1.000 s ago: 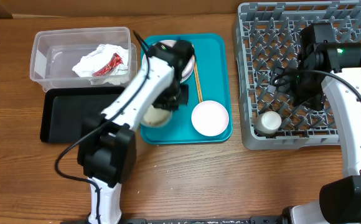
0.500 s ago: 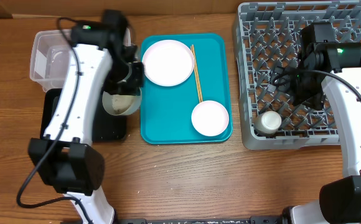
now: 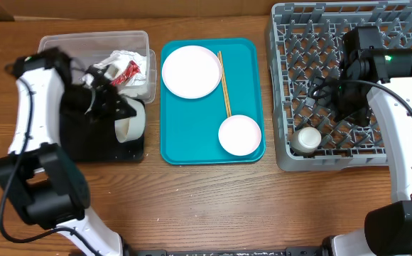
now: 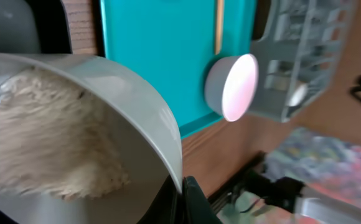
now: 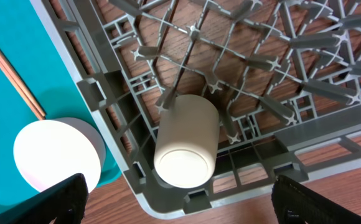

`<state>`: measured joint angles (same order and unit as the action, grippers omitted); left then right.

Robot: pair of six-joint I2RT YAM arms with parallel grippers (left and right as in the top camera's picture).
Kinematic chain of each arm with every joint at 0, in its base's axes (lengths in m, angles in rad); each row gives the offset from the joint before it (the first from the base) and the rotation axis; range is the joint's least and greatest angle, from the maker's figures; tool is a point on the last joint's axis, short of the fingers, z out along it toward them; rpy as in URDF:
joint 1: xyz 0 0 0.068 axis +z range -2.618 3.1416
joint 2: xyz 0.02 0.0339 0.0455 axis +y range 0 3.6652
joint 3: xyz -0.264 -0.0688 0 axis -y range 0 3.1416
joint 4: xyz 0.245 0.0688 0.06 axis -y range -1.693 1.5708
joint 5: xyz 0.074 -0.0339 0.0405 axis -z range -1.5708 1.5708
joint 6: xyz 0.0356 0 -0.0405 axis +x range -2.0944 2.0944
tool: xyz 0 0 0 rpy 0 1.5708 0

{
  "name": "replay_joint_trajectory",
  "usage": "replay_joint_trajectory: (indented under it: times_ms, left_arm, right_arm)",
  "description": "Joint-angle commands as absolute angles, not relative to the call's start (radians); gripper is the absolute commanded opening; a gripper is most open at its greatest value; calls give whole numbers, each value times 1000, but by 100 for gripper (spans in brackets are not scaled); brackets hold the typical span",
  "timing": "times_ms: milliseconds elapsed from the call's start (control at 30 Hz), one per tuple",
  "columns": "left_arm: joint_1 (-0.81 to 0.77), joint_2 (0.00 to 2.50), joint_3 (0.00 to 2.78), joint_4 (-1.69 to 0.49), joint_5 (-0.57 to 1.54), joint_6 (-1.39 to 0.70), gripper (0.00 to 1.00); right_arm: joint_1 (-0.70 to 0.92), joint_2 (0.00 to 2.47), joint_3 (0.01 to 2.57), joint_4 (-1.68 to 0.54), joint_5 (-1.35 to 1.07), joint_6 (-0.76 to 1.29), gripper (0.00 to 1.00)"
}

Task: Sort waste into correct bins and load items into the dishwasher
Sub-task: 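Tip the rice bowl over the black tray to pour out the rice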

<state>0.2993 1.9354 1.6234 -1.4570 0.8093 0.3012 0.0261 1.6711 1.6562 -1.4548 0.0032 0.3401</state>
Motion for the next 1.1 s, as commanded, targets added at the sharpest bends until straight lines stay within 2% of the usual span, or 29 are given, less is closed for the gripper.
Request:
replay_joint_trajectory:
  times_ms: [0, 233, 533, 733, 1067]
  left_arm:
    - [370, 1916, 1532, -1434, 1028, 462, 4]
    - [503, 1917, 1355, -1347, 1198, 532, 4]
    - [652, 1924, 1269, -1294, 1414, 476, 4]
    - [678, 1924, 1269, -1314, 1521, 398, 4]
    - [703, 1924, 1269, -1290, 1546, 257, 4]
  right_arm:
    - [24, 1668, 1675, -1454, -1, 340, 96]
    - [24, 1668, 1675, -1453, -1, 340, 96]
    - [24, 1668, 1675, -1454, -1, 340, 96]
    - [24, 1668, 1675, -1453, -1, 340, 96]
    - [24, 1668, 1675, -1454, -1, 340, 96]
